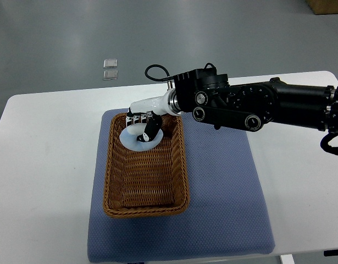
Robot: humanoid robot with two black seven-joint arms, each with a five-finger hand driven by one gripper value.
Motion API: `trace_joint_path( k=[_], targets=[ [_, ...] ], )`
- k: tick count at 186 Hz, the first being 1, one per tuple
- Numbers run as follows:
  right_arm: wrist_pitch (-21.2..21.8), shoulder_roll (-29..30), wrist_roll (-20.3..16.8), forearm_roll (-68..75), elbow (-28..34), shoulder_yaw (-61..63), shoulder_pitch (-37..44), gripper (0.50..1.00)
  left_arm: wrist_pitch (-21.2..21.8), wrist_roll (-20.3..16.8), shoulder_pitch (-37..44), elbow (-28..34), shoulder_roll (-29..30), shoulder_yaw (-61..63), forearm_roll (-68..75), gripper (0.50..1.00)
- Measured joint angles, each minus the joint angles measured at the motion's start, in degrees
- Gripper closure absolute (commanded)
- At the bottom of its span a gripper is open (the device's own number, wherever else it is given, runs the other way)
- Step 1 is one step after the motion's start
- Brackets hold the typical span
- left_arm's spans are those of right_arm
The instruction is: Place blue toy in brown basket
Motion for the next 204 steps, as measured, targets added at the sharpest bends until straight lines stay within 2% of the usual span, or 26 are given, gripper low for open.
trace_joint_path(
  k=[6,17,28,68,77,86,97,105,148,204],
  targets=[
    [-0.2,0.3,0.0,0.0,-0.4,0.0,-0.4,0.879,0.0,0.0,0.0,0.0,0.0,0.0,0.0,0.5],
    [-0.6,0.7,0.0,0.0,-0.8,0.0,-0.8,0.808,0.0,0.0,0.0,0.0,0.0,0.0,0.0,0.5],
    [-1.2,1.0,0.0,-0.1,-1.1,0.0,-1.3,0.758,0.0,0.0,0.0,0.0,0.0,0.0,0.0,0.5],
    [-2.2,1.5,0.0,-0.1,-2.0,-0.1,-2.6,0.74,0.0,0.0,0.0,0.0,0.0,0.0,0.0,0.5],
    [-2.2,1.5,0.0,-0.1,-2.1,-0.1,-2.8,0.709,0.0,0.0,0.0,0.0,0.0,0.0,0.0,0.5],
    [-2.2,1.5,0.0,-0.1,-2.2,-0.2,-2.8,0.699,0.0,0.0,0.0,0.0,0.0,0.0,0.0,0.5],
    [-2.2,1.5,0.0,-0.1,-2.2,-0.2,-2.9,0.632,0.0,0.0,0.0,0.0,0.0,0.0,0.0,0.5],
    [-2.2,1.4,0.0,-0.1,-2.2,-0.3,-2.9,0.609,0.0,0.0,0.0,0.0,0.0,0.0,0.0,0.5],
    [-1.8,-0.7,0.1,0.6,-2.2,0.2,-2.0,0.593,0.0,0.0,0.0,0.0,0.0,0.0,0.0,0.5],
    [-1.6,-8.9,1.0,1.2,-2.2,3.5,0.3,0.593,0.0,0.0,0.0,0.0,0.0,0.1,0.0,0.5]
  ],
)
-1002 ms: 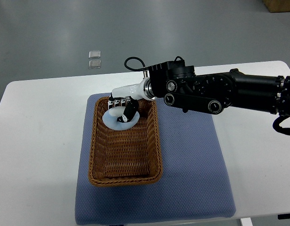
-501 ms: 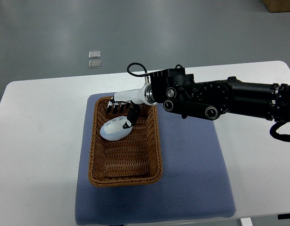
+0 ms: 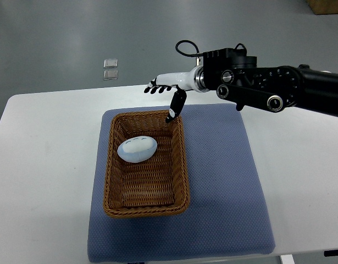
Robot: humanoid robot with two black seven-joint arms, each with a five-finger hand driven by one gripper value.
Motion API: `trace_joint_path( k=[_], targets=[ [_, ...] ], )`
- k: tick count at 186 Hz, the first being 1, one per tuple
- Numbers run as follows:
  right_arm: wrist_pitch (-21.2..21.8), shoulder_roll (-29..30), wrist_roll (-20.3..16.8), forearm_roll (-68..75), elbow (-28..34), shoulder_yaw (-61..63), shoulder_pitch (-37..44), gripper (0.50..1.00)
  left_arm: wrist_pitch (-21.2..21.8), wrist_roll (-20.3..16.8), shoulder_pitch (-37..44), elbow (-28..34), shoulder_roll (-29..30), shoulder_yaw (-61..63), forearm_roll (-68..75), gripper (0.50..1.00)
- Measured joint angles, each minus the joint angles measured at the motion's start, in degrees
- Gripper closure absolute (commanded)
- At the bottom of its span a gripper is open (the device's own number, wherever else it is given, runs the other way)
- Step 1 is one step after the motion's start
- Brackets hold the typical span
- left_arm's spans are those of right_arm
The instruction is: Place blue toy in brown basket
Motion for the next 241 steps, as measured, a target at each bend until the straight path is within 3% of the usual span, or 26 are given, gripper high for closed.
trace_joint_path(
  k=[46,92,158,241],
  targets=[
    [-0.7,-5.7,0.5,4.6,-2.5,18.2,-11.2,0.593,0.0,0.0,0.0,0.0,0.0,0.2,0.0,0.5],
    [-3.7,-6.2,3.2,9.0,-5.1,34.9,-23.9,0.593,0.0,0.0,0.1,0.1,0.0,0.4,0.0,0.5],
    [-9.2,-2.3,6.4,10.9,-5.8,48.1,-29.8,0.593,0.0,0.0,0.1,0.1,0.0,0.4,0.0,0.5],
    [-13.2,2.2,13.0,36.6,-13.3,58.9,-34.8,0.591,0.0,0.0,0.1,0.1,0.0,0.4,0.0,0.5]
  ],
)
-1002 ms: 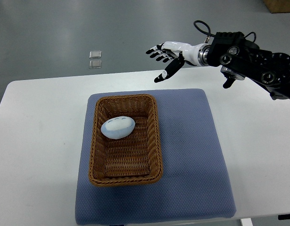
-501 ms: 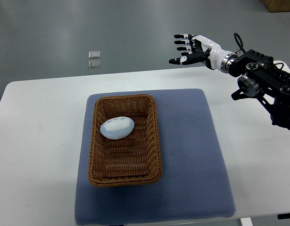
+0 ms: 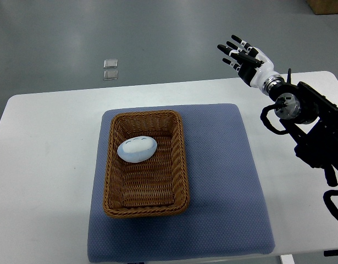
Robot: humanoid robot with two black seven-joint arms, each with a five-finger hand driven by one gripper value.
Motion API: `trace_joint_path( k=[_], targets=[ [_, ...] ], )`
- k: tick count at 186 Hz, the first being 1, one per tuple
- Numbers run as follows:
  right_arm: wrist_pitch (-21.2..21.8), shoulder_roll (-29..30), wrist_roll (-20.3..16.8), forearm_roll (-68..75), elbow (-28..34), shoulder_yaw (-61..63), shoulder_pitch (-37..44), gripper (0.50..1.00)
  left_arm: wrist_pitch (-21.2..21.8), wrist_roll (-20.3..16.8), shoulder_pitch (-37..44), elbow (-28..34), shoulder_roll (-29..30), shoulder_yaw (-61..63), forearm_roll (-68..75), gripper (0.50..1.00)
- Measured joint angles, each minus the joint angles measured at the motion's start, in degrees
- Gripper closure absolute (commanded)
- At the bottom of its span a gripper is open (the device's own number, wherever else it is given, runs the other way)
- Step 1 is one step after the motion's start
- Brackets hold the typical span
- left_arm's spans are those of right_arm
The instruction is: Place blue toy in brown basket
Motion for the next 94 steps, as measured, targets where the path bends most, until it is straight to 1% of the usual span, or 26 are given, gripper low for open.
trace_joint_path(
  k=[16,38,77,94],
  targets=[
    [-0.9,0.0,1.6,1.2,-1.2,0.4,-0.5,0.591,0.0,0.0,0.0,0.0,0.0,0.0,0.0,0.5],
    [-1.8,-0.2,2.7,1.5,-1.9,0.5,-1.4,0.591,0.0,0.0,0.0,0.0,0.0,0.0,0.0,0.5],
    [-1.6,0.0,3.1,1.5,-2.0,0.5,-3.7,0.591,0.0,0.0,0.0,0.0,0.0,0.0,0.0,0.5],
    [-1.3,0.0,4.1,1.5,-2.0,0.5,-4.4,0.591,0.0,0.0,0.0,0.0,0.0,0.0,0.0,0.5]
  ],
)
